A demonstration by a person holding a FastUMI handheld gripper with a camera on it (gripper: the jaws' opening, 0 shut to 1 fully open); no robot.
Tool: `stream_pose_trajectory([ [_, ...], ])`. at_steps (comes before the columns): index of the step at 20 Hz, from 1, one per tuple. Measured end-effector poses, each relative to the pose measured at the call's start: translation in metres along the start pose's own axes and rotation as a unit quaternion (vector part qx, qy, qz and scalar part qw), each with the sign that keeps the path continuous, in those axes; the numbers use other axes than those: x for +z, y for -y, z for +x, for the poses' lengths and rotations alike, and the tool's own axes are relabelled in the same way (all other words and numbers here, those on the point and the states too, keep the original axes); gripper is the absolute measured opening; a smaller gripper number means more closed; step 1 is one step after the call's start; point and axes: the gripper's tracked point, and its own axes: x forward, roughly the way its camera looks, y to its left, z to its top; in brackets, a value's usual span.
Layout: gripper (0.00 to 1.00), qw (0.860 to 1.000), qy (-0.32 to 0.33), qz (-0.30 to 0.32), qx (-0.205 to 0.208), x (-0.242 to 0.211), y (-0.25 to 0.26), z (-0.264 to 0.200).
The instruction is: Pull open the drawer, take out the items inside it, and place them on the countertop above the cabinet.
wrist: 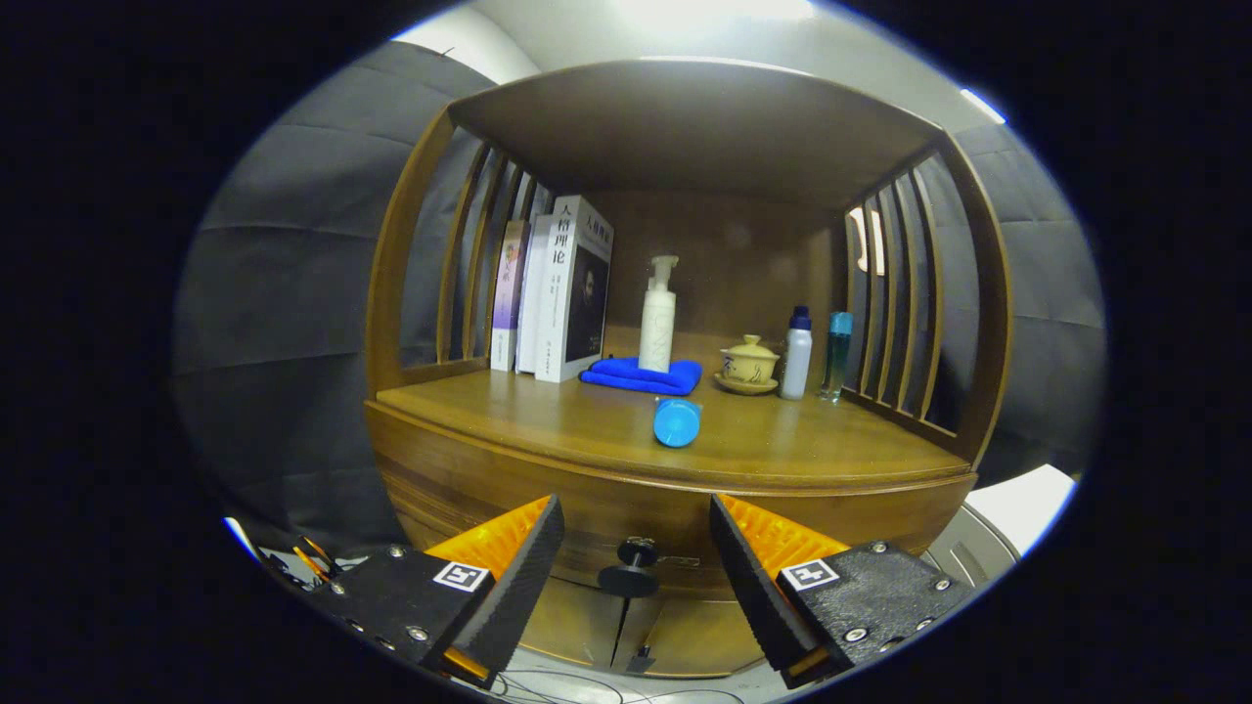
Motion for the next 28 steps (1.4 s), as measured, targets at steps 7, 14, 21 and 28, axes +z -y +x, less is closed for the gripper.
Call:
stream_pose_trajectory([
  [7,0.93,0.999,0.042,-0.008,0.0,0.052,0.002,-0.056],
  [14,0.93,0.996,0.081,0.03,-0.029,0.081,0.028,-0.118],
  [21,0.93,0.995,0.086,0.034,-0.046,0.066,0.041,-0.147],
  [28,0.93,0.997,0.064,0.004,-0.041,0.031,0.03,-0.148],
])
